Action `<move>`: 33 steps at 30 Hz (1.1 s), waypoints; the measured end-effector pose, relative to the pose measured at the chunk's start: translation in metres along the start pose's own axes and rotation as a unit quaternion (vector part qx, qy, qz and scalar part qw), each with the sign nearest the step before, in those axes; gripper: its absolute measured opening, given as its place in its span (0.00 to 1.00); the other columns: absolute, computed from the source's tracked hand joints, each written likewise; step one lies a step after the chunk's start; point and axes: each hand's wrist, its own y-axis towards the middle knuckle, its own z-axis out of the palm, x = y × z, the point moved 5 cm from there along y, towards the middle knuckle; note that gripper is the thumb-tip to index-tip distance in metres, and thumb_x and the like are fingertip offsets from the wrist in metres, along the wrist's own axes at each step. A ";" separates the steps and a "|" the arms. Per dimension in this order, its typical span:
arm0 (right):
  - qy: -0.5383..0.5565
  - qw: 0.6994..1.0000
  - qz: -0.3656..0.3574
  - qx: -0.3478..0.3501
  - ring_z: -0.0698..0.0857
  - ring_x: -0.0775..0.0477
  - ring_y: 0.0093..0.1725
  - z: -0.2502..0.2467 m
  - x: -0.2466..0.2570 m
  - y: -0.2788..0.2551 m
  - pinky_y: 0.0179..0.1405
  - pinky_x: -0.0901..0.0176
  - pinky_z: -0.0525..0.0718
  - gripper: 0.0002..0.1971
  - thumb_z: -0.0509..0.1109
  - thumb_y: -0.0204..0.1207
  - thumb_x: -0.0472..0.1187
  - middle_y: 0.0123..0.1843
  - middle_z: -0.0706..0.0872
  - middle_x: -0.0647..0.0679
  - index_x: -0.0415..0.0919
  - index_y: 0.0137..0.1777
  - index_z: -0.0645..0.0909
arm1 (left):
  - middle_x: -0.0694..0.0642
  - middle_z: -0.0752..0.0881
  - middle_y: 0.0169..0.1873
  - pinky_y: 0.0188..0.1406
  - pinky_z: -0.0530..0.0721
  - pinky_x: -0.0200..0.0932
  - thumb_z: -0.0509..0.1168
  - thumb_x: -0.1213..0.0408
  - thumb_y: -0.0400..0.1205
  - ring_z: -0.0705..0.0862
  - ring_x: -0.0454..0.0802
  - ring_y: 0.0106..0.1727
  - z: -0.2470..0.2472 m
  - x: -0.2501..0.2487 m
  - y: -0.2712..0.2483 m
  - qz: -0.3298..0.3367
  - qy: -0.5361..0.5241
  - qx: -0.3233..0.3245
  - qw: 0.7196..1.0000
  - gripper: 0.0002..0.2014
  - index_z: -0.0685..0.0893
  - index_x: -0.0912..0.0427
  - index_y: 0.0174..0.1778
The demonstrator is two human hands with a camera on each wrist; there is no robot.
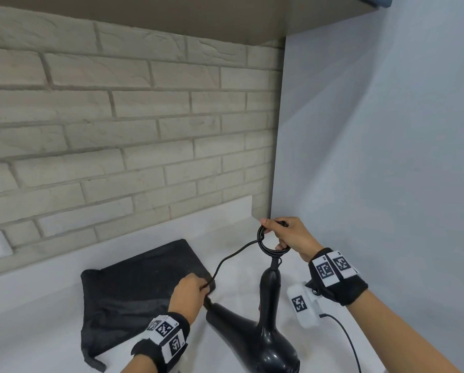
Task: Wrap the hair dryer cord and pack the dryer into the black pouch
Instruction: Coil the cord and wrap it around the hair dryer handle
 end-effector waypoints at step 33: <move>0.112 0.993 0.025 0.036 0.82 0.58 0.22 0.034 -0.004 0.004 0.28 0.68 0.80 0.13 0.72 0.74 0.44 0.22 0.84 0.52 0.37 0.32 0.81 | 0.51 0.86 0.32 0.37 0.79 0.36 0.54 0.63 0.85 0.80 0.46 0.35 -0.010 -0.113 0.002 -0.178 -0.751 0.197 0.605 0.12 0.82 0.59 0.45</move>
